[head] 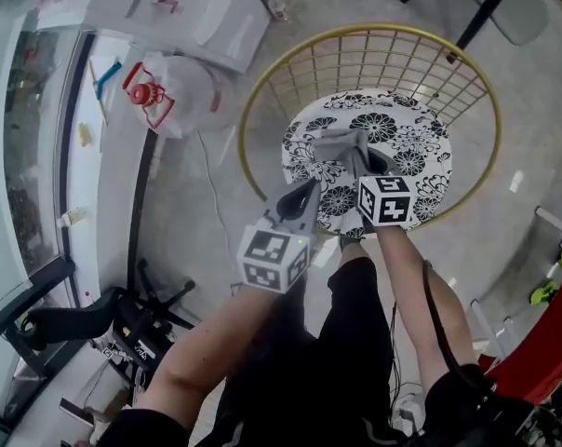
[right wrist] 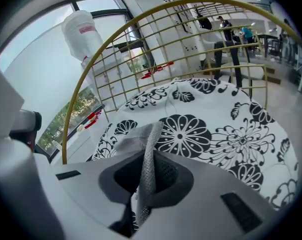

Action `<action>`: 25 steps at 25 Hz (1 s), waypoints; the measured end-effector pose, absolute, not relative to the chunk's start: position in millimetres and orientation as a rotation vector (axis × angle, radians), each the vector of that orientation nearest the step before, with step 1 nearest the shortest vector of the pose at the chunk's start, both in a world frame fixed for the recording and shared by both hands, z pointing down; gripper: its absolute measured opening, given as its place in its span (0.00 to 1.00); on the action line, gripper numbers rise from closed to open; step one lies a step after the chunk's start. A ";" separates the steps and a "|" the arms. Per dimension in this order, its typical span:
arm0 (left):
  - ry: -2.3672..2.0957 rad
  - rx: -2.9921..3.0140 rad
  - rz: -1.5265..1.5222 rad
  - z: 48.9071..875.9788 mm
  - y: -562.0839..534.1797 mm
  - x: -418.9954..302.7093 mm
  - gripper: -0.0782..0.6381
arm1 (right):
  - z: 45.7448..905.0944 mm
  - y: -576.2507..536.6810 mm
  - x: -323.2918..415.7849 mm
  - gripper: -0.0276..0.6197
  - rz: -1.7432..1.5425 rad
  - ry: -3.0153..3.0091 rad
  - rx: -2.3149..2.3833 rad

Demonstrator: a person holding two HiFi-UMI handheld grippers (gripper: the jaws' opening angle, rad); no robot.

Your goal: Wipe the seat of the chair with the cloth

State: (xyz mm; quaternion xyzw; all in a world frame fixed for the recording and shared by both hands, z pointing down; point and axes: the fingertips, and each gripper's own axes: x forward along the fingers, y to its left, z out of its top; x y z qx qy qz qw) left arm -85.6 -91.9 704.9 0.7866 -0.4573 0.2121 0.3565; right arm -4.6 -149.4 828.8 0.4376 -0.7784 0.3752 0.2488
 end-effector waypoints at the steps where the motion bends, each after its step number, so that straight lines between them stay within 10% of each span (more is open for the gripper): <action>1: -1.173 2.034 0.551 705.7 -92.6 -80.4 0.12 | 829.3 -148.5 3.0 0.08 1.023 -2.112 1.204; 25: -1.049 2.110 0.590 698.2 -89.0 17.8 0.12 | 839.2 -132.1 190.9 0.08 0.984 -1.822 1.493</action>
